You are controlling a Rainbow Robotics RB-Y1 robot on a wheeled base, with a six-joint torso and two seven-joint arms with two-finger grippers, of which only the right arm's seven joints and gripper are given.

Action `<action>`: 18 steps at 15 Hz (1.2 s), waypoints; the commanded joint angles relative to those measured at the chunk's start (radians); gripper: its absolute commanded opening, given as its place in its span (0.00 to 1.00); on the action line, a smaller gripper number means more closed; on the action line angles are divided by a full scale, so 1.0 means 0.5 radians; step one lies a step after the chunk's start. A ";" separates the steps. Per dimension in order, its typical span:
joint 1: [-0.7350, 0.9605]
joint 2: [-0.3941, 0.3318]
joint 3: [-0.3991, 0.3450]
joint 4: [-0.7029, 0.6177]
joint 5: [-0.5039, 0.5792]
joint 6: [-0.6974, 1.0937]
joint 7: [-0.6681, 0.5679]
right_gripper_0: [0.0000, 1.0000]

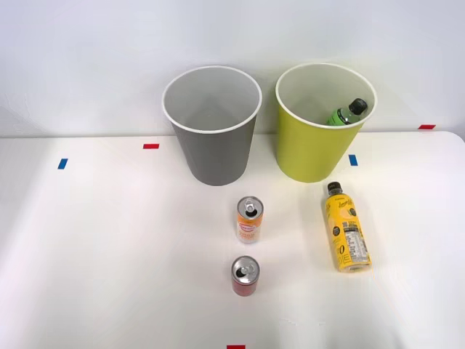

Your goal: Put cans in the gray bin, plastic bottles in the light green bin

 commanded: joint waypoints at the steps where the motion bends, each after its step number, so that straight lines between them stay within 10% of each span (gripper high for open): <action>1: 0.000 0.000 0.000 0.000 0.000 0.000 0.000 1.00; 18: 0.000 0.000 0.000 0.000 0.000 0.000 0.000 1.00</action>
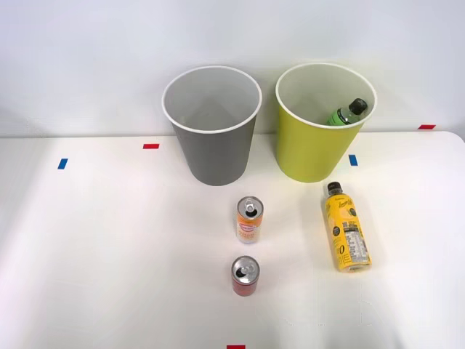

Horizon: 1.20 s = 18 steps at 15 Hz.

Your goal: Put cans in the gray bin, plastic bottles in the light green bin

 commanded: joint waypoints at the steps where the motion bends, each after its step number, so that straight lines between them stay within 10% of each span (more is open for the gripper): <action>1: 0.000 0.000 0.000 0.000 0.000 0.000 0.000 1.00; 18: 0.000 0.000 0.000 0.000 0.000 0.000 0.000 1.00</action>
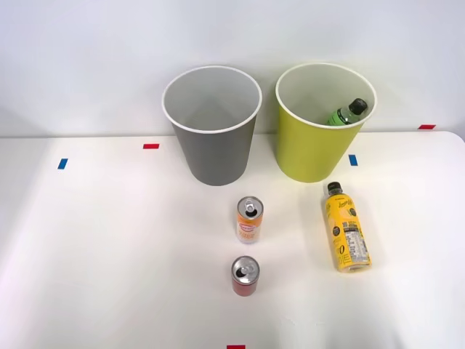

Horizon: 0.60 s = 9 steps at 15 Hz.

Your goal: Put cans in the gray bin, plastic bottles in the light green bin

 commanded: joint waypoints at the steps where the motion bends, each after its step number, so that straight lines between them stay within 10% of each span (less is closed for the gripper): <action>1: 0.000 0.000 0.000 0.000 0.000 0.000 0.000 1.00; 9: 0.000 0.000 0.000 0.000 0.000 0.000 0.000 1.00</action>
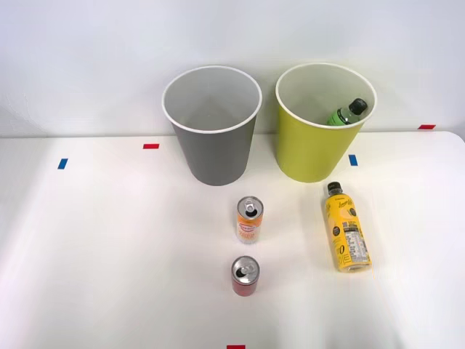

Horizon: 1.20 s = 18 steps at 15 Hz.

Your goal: Put cans in the gray bin, plastic bottles in the light green bin

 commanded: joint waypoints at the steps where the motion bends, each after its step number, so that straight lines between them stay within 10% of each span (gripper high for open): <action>1: 0.000 0.000 0.000 0.000 0.000 0.000 0.000 1.00; 9: -0.031 -0.071 -0.132 -0.018 0.236 0.037 0.000 1.00; 18: 0.018 -0.169 -0.181 -0.927 0.166 1.365 -0.049 1.00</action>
